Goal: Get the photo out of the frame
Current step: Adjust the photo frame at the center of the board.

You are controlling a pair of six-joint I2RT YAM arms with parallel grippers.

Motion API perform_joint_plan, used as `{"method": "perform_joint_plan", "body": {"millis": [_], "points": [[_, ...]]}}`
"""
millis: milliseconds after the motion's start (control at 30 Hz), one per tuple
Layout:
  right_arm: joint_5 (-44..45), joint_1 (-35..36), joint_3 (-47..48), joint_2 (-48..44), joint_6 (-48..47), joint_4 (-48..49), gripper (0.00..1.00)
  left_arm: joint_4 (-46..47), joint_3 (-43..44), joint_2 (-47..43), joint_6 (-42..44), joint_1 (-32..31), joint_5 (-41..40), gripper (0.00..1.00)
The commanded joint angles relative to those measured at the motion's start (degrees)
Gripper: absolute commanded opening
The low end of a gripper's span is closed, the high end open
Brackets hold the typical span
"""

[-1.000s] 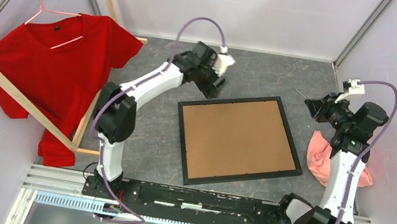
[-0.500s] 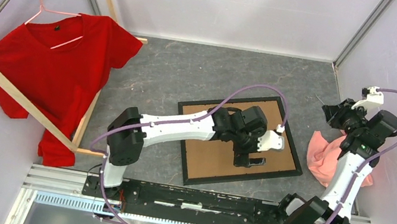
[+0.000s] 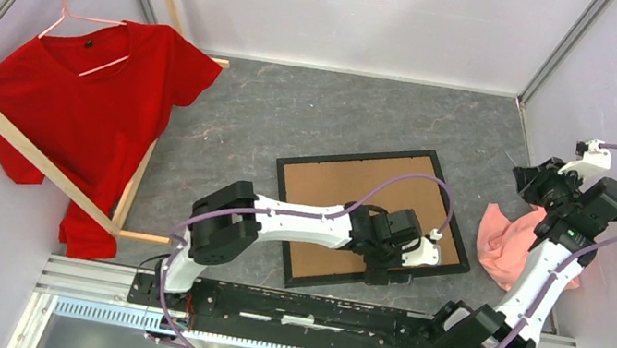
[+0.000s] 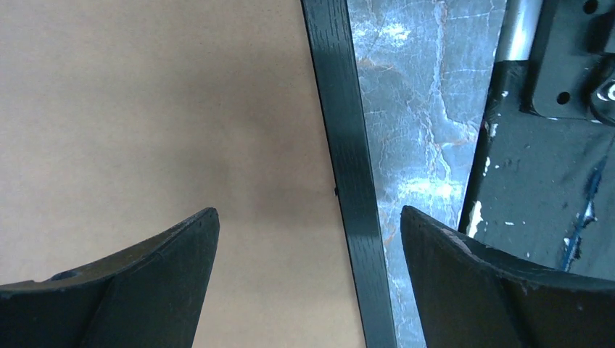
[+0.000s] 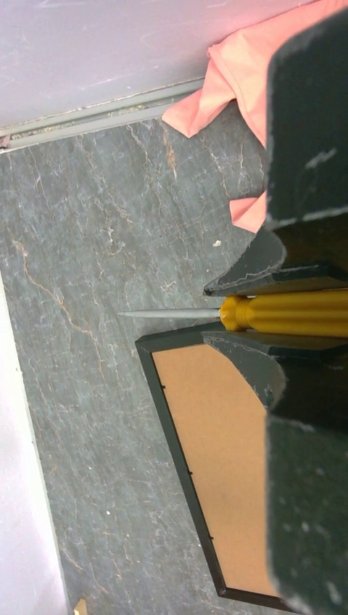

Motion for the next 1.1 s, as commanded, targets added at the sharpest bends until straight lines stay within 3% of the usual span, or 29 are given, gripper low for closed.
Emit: {"method": "perform_joint_plan", "body": {"millis": [0, 133, 333, 567, 933, 1067], "points": [[0.57, -1.03, 3.11, -0.83, 0.42, 1.12, 0.0, 3.4, 2.43, 2.34, -4.09, -1.04, -1.58, 1.0], [-0.47, -1.19, 3.2, -0.89, 0.55, 1.19, 0.0, 5.41, 2.55, 4.74, -5.69, -1.69, -4.46, 1.0], [-1.17, -1.38, 3.02, -1.18, 0.85, 1.46, 0.0, 9.0, 3.85, 8.34, -9.57, -1.65, -15.2, 1.0], [-1.91, -1.44, 2.85, -1.34, 1.26, 1.79, 0.0, 8.51, 13.7, 15.69, -14.61, 0.64, -26.56, 1.0], [-2.66, -1.44, 1.63, -1.59, 2.5, 3.66, 0.0, 1.76, 35.6, 25.34, -26.57, 16.14, -22.08, 1.0], [-3.05, -1.37, 1.35, -1.35, 2.79, 4.05, 0.0, 0.5, 43.52, 26.19, -27.73, 19.87, -15.47, 1.0]]}}
